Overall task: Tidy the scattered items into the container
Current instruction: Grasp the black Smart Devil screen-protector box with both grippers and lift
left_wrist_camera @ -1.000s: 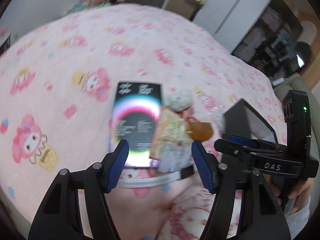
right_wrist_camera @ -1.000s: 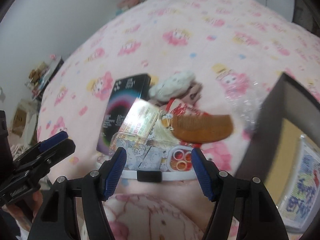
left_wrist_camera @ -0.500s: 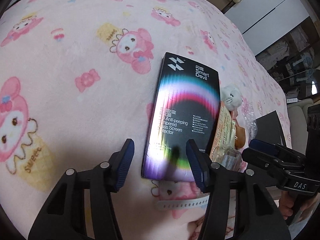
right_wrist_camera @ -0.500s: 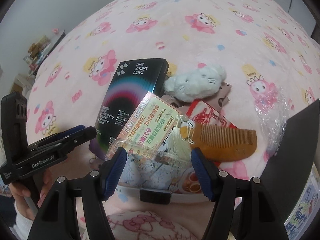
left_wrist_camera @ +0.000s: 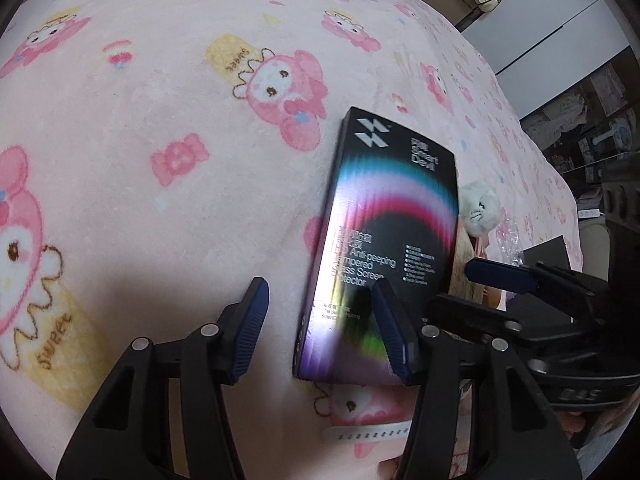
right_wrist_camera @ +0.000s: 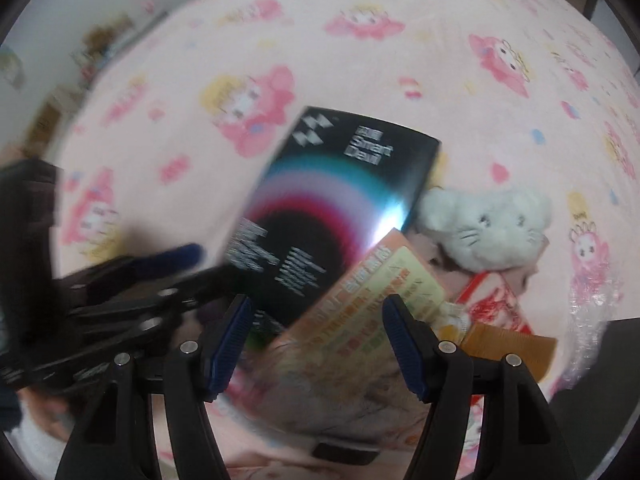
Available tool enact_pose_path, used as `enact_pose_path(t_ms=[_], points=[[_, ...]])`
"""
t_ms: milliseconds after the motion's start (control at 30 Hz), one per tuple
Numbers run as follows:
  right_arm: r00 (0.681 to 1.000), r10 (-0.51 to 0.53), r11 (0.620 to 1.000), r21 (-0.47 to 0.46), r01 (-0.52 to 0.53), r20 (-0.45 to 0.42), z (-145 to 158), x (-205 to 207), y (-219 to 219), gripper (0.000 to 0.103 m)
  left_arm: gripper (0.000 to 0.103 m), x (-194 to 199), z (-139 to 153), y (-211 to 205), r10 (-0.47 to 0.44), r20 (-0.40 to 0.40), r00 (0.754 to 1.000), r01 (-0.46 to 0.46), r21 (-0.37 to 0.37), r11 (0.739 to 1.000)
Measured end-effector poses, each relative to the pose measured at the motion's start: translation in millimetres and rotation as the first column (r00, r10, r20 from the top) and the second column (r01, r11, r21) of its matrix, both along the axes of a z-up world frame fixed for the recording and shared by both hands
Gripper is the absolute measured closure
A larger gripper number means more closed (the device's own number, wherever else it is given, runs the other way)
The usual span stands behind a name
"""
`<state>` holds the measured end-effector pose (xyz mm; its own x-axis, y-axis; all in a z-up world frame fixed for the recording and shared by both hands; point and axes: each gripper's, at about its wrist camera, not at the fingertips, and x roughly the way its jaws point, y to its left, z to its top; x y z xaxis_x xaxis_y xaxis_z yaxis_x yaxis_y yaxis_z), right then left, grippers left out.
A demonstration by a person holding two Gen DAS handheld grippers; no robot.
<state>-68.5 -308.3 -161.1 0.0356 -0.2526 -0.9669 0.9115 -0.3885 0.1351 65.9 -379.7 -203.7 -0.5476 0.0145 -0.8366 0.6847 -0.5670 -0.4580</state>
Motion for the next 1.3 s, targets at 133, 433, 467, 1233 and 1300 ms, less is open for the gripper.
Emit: enact_pose_path(t_ms=[133, 433, 467, 1233, 1300], points=[[0.998, -0.056, 0.998, 0.032, 0.056, -0.004, -4, -9, 10, 0.038, 0.049, 1, 2, 0, -0.003, -0.011, 1.000, 0.003, -0.001, 1.000], [0.992, -0.124, 0.991, 0.050, 0.124, -0.001, -6, -19, 27, 0.037, 0.049, -2, -5, -2, -0.023, -0.028, 0.999, 0.024, 0.044, 0.999], [0.991, -0.135, 0.990, 0.048, 0.135, -0.012, -5, -19, 29, 0.037, 0.049, -3, -6, -3, -0.020, -0.033, 0.999, 0.022, 0.054, 0.998], [0.974, -0.145, 0.987, -0.040, 0.154, 0.176, -10, -48, 36, 0.038, 0.050, -26, -18, -13, -0.002, -0.111, 0.994, 0.024, 0.199, 0.980], [0.967, -0.127, 0.989, -0.052, 0.141, 0.221, -13, -50, 35, 0.038, 0.055, -25, -17, -13, 0.007, -0.109, 0.994, 0.016, 0.203, 0.979]])
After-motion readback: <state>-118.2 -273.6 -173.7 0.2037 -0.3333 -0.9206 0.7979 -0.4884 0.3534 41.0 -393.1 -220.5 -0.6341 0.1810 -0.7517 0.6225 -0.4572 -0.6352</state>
